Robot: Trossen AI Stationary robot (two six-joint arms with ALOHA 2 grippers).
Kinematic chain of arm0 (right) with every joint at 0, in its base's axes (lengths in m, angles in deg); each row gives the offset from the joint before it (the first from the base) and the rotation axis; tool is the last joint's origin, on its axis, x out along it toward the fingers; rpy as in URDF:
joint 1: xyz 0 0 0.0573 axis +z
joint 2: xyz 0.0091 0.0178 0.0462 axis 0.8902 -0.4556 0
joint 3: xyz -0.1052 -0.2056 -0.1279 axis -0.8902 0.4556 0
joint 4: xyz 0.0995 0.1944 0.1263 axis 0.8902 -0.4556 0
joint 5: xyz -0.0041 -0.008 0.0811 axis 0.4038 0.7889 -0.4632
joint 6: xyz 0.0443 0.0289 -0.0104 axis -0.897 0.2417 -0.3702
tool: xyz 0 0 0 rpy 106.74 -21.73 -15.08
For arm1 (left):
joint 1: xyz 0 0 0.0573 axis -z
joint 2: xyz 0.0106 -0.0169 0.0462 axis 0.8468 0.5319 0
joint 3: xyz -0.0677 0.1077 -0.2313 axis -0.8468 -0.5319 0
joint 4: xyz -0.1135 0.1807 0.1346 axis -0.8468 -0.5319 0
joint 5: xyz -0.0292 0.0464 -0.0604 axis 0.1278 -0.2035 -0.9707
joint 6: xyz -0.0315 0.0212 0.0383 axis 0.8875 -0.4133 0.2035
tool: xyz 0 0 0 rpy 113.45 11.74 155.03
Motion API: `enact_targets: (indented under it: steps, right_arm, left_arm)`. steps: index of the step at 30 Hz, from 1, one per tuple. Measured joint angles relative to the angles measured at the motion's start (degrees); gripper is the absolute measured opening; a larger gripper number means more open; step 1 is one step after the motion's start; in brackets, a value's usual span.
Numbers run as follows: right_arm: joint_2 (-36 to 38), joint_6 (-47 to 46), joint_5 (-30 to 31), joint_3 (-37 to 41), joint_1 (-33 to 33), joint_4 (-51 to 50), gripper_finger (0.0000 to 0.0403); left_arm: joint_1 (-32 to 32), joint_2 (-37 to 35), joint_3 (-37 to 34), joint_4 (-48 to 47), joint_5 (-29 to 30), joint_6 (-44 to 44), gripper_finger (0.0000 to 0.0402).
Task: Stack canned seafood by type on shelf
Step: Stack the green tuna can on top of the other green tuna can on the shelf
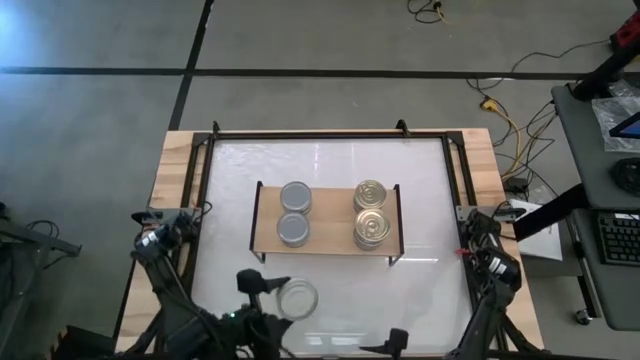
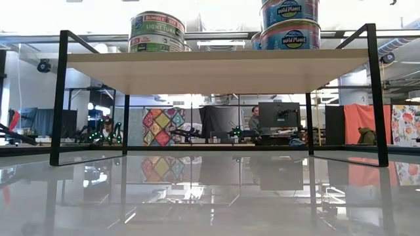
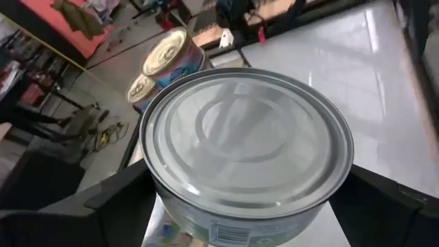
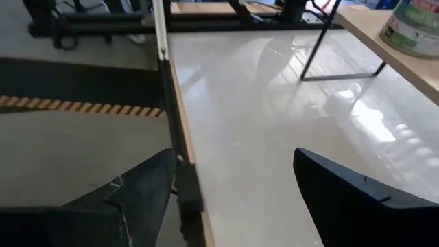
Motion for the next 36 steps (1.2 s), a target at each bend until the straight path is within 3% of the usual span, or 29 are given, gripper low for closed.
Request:
enact_targets:
  steps: [6,12,20,26,30,36]
  right_arm:
    - [0.0,-1.9,-0.1,2.8,-1.1,-0.2,0.0303]
    - [0.0,-2.8,-0.1,3.5,-1.1,-2.3,0.0304]
    - [0.0,-3.2,-0.1,3.5,-2.2,-4.1,0.0297]
    - [0.0,-3.1,0.0,2.4,-4.1,-5.6,0.0308]
    - [0.4,5.2,1.5,-2.2,-6.7,-8.2,0.0309]
    - [2.1,28.0,2.3,-12.9,-12.9,-7.2,0.0293]
  left_arm:
    - [-5.4,-7.3,-7.6,0.2,-1.4,-3.5,0.0351]
    - [-8.6,-21.0,-25.3,7.1,-3.4,-2.3,0.0351]
    - [-16.0,-46.1,-57.4,39.2,-15.7,-13.3,0.0351]
    - [-21.5,-58.7,-74.3,64.1,-25.3,-24.2,0.0351]
    - [-23.2,-61.4,-79.9,68.4,-27.8,-26.6,0.0354]
    - [-25.2,-60.8,-83.6,72.5,-28.8,-27.5,0.0356]
